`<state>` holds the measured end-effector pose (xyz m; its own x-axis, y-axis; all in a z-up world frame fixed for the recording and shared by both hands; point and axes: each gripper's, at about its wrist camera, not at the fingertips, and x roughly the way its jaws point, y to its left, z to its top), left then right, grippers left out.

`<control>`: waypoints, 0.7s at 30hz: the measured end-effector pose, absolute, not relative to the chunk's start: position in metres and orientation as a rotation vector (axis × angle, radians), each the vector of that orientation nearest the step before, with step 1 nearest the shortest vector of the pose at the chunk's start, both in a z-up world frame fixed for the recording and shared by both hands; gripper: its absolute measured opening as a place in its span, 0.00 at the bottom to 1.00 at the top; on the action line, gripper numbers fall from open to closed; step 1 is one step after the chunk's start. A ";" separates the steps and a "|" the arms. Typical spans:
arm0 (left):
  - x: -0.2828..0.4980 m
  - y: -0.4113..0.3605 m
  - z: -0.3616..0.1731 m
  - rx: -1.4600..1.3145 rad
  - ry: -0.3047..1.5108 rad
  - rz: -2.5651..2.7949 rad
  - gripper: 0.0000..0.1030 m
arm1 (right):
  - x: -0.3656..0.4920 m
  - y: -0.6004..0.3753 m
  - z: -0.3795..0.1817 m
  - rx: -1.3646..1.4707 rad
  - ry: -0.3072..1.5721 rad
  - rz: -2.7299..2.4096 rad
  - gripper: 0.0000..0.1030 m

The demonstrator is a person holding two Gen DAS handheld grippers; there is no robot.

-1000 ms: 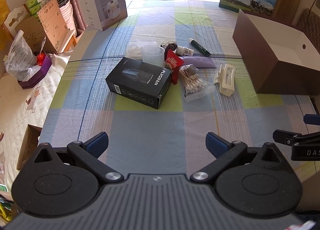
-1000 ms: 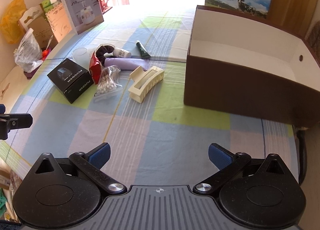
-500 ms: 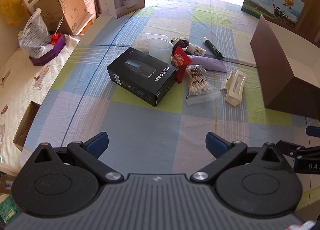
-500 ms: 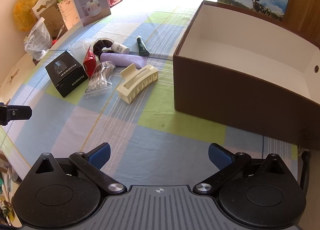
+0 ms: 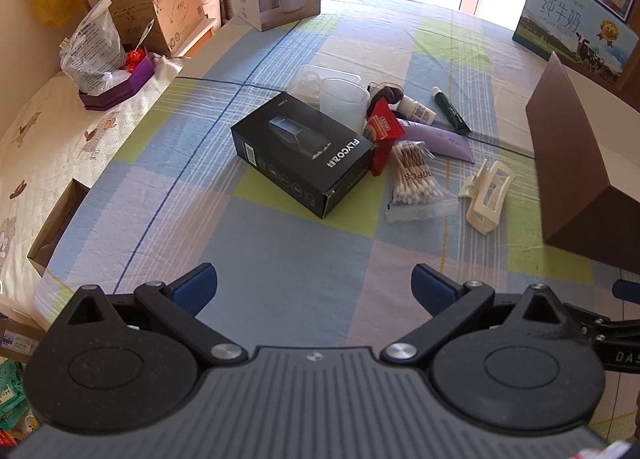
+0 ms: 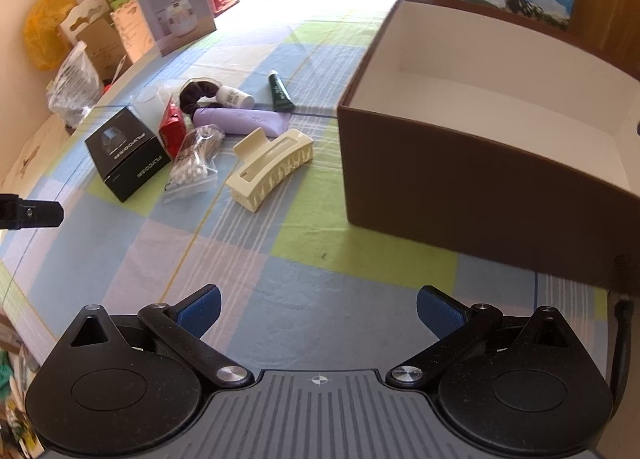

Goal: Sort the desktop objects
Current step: 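Move both tools toward the cluster of items on the table, then grasp the black FLYCO box with the left tool while the right tool approaches the cream claw clip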

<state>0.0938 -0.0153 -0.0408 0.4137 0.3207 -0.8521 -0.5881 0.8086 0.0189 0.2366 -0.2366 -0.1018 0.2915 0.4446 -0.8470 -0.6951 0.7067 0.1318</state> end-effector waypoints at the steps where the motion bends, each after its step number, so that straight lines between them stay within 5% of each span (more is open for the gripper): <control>1: 0.096 -0.013 -0.042 -0.304 0.989 0.583 0.99 | 0.237 -0.237 -0.102 -0.275 1.024 0.763 0.98; 21: 0.188 0.065 -0.074 -0.323 0.970 0.567 0.99 | 0.235 -0.243 -0.104 -0.145 1.078 0.487 0.98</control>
<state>0.1876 0.0651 -0.0743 0.4377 0.3063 -0.8453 -0.5858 0.8104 -0.0096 0.2349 -0.2428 -0.1040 0.3791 0.3102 -0.8718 -0.4486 0.8856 0.1200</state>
